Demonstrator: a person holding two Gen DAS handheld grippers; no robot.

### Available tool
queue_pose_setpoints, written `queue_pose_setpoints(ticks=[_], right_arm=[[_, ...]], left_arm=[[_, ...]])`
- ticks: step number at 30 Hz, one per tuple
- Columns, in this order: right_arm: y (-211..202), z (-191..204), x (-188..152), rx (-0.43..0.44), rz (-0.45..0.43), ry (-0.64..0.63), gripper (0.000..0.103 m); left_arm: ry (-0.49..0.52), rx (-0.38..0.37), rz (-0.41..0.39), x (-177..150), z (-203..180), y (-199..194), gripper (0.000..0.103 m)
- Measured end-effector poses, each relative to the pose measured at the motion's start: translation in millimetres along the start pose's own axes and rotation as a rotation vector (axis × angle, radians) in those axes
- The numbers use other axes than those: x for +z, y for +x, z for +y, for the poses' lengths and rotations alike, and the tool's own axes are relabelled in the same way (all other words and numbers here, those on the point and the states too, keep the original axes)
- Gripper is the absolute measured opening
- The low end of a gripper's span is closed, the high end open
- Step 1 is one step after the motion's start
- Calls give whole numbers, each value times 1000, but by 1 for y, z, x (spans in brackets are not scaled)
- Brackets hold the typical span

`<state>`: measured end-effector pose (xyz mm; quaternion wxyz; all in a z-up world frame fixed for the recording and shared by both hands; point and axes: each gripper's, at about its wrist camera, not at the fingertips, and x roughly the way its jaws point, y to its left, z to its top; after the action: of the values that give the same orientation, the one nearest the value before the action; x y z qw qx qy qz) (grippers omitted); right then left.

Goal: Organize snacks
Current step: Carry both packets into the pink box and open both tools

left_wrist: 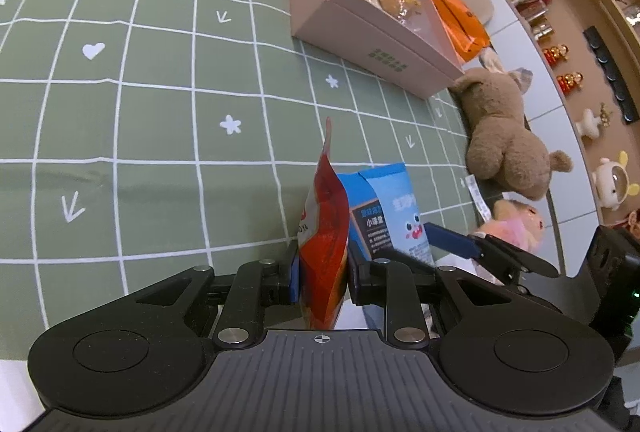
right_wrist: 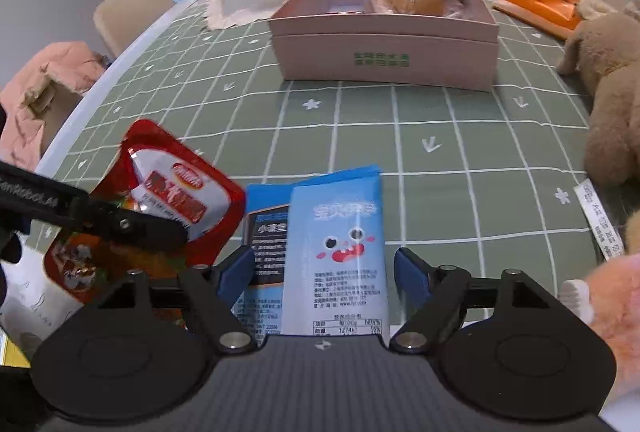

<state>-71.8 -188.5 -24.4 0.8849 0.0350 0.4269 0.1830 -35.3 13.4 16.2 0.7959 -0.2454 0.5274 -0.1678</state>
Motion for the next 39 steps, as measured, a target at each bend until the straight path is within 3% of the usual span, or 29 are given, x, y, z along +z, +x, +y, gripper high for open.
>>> queue_pose_setpoints(ticks=[4, 9, 16, 21, 24, 29, 33, 36, 39], right_arm=[[-2, 9, -3, 54, 19, -33, 78], [3, 18, -4, 22, 14, -47, 81], [15, 24, 11, -45, 4, 94, 83], [30, 53, 4, -165, 3, -78, 90], [26, 52, 0, -137, -12, -112, 86], [-10, 14, 4, -126, -26, -71, 81], [-76, -25, 30, -120, -126, -5, 80], [-134, -42, 64, -128, -257, 25, 81], [-169, -48, 93, -160, -359, 10, 81]], left_arm=[[18, 16, -10, -4, -4, -1, 26], [13, 30, -26, -7, -2, -6, 26], [-44, 45, -91, -6, 10, -31, 26], [-70, 62, -113, 0, 22, -53, 26], [-87, 54, -104, 3, 26, -59, 26], [-78, -59, -64, 6, 11, -59, 26], [-57, -236, -32, 21, -23, -53, 26], [36, -322, -90, 59, -62, -58, 26], [85, -372, -214, 108, -90, -60, 26]])
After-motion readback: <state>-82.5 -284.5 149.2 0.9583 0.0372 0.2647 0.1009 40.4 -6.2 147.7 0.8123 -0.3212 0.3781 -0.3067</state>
